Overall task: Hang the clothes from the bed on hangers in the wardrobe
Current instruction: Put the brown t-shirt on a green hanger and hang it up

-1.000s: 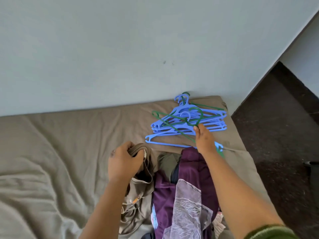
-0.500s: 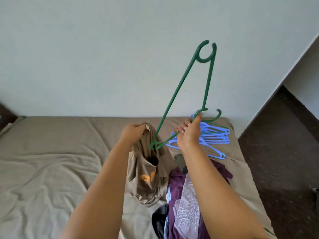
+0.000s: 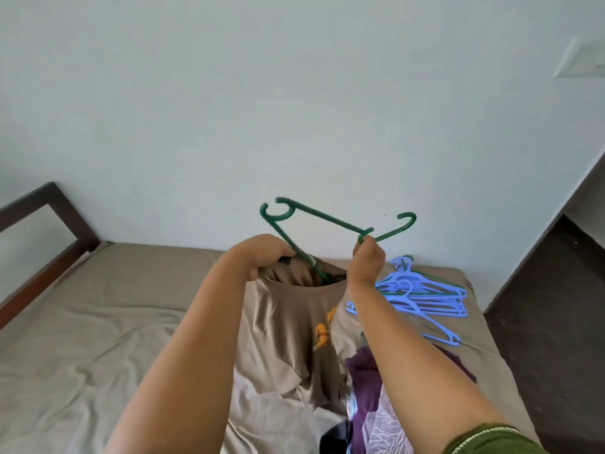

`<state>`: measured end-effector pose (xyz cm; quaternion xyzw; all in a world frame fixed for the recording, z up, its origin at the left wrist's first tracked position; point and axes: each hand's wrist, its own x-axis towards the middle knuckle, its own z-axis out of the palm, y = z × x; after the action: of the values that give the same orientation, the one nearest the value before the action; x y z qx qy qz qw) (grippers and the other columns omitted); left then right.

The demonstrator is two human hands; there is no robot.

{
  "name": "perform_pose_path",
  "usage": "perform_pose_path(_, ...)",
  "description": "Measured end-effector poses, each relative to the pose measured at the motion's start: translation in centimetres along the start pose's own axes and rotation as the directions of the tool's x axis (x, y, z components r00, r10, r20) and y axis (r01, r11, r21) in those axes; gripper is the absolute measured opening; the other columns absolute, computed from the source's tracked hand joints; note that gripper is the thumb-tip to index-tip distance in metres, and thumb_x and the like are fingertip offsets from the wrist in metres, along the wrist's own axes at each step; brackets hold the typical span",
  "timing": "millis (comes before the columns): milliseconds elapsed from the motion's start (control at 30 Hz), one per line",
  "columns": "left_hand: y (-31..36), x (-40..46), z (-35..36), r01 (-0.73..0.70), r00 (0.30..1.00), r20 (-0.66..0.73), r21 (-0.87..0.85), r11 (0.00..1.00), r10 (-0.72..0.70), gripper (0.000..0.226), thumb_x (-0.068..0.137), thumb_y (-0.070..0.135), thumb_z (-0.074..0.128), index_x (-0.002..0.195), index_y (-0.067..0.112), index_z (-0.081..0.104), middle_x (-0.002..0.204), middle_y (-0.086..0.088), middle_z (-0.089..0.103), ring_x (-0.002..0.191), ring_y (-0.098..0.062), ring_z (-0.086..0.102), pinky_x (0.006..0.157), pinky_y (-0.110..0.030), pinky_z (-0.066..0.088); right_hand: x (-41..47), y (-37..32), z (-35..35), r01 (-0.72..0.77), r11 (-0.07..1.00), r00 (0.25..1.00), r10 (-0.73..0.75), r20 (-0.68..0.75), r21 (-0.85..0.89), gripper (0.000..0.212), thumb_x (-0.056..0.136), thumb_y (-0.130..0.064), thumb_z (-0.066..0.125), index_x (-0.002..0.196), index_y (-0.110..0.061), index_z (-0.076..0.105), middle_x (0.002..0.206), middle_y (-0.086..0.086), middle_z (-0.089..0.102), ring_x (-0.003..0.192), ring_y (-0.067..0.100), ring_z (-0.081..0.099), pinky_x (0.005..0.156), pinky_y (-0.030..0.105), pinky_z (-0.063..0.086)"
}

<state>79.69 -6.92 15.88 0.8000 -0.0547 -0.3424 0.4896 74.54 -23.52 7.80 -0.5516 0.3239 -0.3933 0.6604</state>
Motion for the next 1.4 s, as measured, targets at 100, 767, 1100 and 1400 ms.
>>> perform_pose_path(100, -0.5, -0.8, -2.6, 0.030, 1.000, 0.008, 0.038, 0.999, -0.030, 0.014, 0.096, 0.012, 0.058, 0.093, 0.002, 0.067, 0.084, -0.011, 0.071, 0.069, -0.020, 0.068, 0.066, -0.033, 0.057, 0.1, -0.6, 0.0, 0.135, 0.987, 0.989, -0.129, 0.077, -0.087, 0.034, 0.078, -0.034, 0.041, 0.049, -0.018, 0.032, 0.047, -0.002, 0.028, 0.052, 0.016, 0.026, 0.054, 0.030, 0.023)
perform_pose_path(767, 1.2, -4.4, -10.6, -0.281, 0.959, 0.065, 0.147, 0.948, 0.274, 0.042, 0.072, 0.013, 0.084, 0.109, 0.016, 0.067, 0.106, -0.010, 0.072, 0.095, -0.022, 0.070, 0.089, -0.034, 0.054, -0.2, -2.4, 0.2, 0.389, 0.746, 0.891, -0.156, 0.426, -0.541, 0.041, 0.101, -0.026, 0.042, 0.070, -0.001, 0.048, 0.059, 0.003, 0.043, 0.063, 0.024, 0.042, 0.056, 0.031, 0.022)
perform_pose_path(1100, 2.3, -1.5, -6.9, -0.406, 0.836, -0.012, 0.659, 0.633, 0.549, 0.040, 0.082, -0.003, 0.052, 0.112, 0.020, 0.063, 0.100, 0.004, 0.064, 0.095, -0.017, 0.060, 0.076, -0.024, 0.045, -5.3, -6.6, 3.1, 0.624, 0.682, 0.588, -0.089, 0.804, -0.381, 0.030, 0.098, -0.033, 0.052, 0.076, -0.017, 0.062, 0.069, 0.004, 0.061, 0.063, 0.012, 0.055, 0.054, 0.014, 0.035)
perform_pose_path(1400, 2.6, -1.9, -6.9, -0.547, 0.820, 0.084, 0.405, 0.733, 0.566, 0.056, 0.084, 0.001, 0.057, 0.134, 0.027, 0.050, 0.120, 0.000, 0.062, 0.116, -0.012, 0.055, 0.100, -0.033, 0.045, -5.9, -8.1, 3.6, 0.627, 0.667, 0.580, -0.055, 0.813, -0.403, 0.016, 0.096, -0.031, 0.056, 0.091, -0.019, 0.066, 0.077, -0.010, 0.061, 0.073, 0.002, 0.055, 0.062, 0.014, 0.038)
